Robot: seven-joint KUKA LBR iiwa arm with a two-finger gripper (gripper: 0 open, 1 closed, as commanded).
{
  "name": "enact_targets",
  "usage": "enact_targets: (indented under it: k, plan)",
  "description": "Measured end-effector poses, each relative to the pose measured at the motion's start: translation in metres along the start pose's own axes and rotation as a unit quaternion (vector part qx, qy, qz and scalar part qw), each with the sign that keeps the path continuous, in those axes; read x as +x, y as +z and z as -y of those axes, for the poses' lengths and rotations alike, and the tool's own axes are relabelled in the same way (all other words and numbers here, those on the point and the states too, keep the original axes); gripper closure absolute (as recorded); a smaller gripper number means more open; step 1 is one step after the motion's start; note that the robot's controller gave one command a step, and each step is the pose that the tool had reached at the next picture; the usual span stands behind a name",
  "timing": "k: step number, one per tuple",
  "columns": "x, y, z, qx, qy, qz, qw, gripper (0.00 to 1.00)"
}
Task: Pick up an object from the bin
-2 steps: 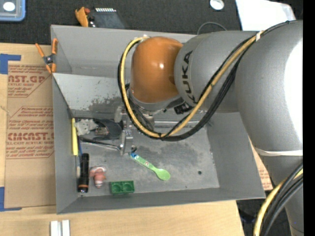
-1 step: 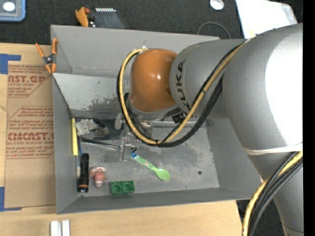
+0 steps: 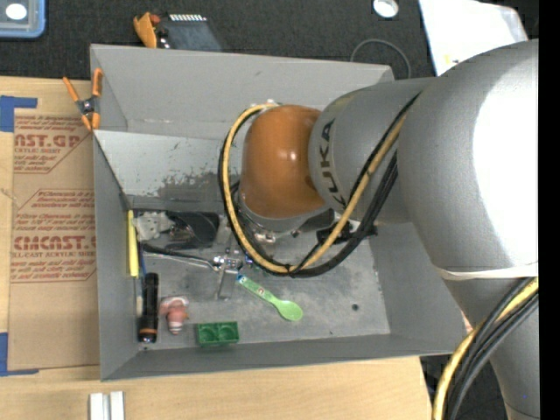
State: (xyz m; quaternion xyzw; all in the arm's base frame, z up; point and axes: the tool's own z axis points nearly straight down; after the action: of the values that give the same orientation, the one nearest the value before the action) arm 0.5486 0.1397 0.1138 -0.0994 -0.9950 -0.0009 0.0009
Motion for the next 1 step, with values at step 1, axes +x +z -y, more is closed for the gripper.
enact_targets:
  k: [1]
  plan:
    - [-0.0145,0.0347,-0.0335,-0.003,0.042,0.0050,0.9991,0.00]
